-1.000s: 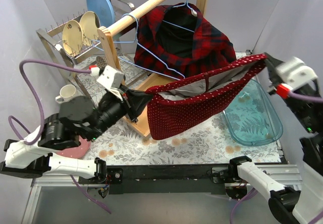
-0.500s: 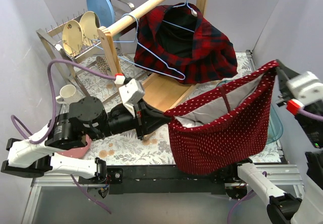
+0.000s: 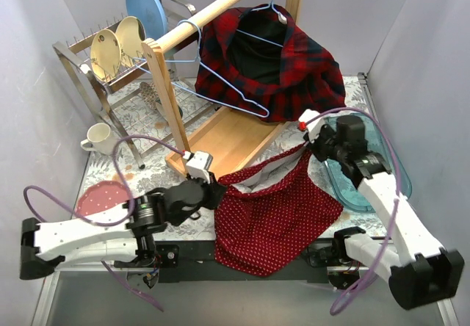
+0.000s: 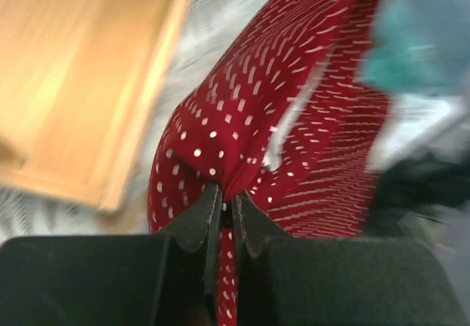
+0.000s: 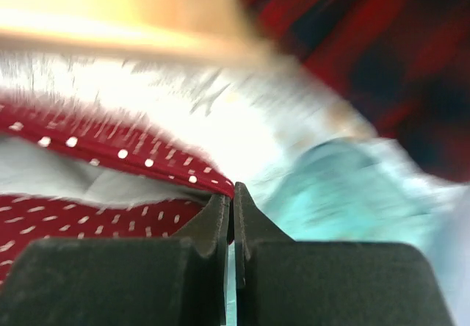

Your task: Place the skirt on the hanger

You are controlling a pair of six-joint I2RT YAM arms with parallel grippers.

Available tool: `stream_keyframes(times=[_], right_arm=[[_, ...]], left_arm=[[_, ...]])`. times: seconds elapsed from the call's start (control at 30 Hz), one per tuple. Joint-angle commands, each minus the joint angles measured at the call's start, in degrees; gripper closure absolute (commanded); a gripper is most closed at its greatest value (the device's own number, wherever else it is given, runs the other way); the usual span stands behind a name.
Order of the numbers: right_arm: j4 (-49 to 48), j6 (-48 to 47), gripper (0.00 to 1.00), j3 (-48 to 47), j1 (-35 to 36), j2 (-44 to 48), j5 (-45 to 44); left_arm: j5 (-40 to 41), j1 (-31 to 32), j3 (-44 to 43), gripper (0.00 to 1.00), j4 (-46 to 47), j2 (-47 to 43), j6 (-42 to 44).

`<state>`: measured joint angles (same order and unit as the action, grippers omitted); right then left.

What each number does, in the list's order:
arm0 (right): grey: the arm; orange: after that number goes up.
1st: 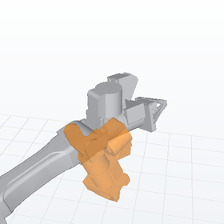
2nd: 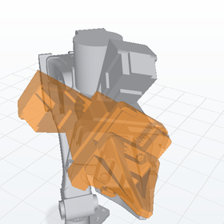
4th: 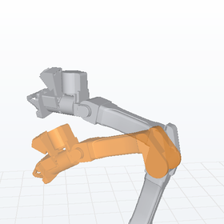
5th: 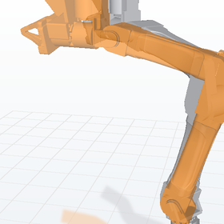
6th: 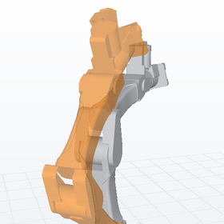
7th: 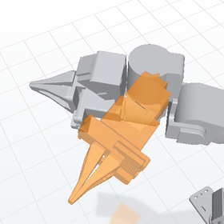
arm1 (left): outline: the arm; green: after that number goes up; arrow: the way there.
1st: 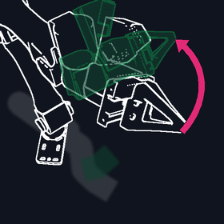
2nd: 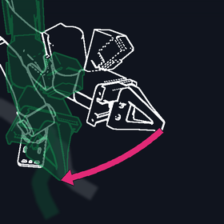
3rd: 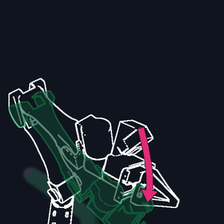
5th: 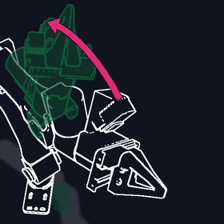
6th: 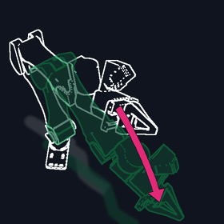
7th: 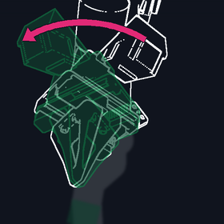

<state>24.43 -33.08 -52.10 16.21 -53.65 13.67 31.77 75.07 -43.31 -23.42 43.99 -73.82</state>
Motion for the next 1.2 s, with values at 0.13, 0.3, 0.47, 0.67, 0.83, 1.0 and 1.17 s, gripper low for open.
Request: stream_keyframes(times=[0.13,0.3,0.47,0.67,0.83,1.0,1.17], right_arm=[[-22.1,8.5,0.99,5.2,-1.0,-9.8,1.0],[-27.3,11.5,0.99,2.0,-2.1,-17.3,-1.5],[-25.8,13.0,0.99,-4.9,-3.9,-24.1,0.4],[-22.8,11.7,0.99,-4.2,-4.5,-26.8,4.4],[-21.9,11.4,0.96,-3.1,-5.5,-26.3,5.8],[-18.0,9.4,0.94,-2.5,-6.4,-23.9,7.3],[-14.4,3.5,0.99,0.7,-6.8,-18.8,9.1]], left_arm=[[-2.1,-16.3,10.7,1.00,18.6,8.0,-3.2],[-8.7,-26.5,8.1,1.00,26.7,13.8,1.1],[-16.7,-35.2,7.3,1.00,31.4,19.3,1.9],[-23.2,-37.7,5.8,1.00,30.6,22.8,2.0],[-22.9,-37.7,5.8,0.86,27.6,22.0,0.9],[-23.9,-37.7,8.7,0.82,24.6,16.4,-1.6],[-30.4,-37.7,10.3,1.00,17.8,12.0,-2.1]])
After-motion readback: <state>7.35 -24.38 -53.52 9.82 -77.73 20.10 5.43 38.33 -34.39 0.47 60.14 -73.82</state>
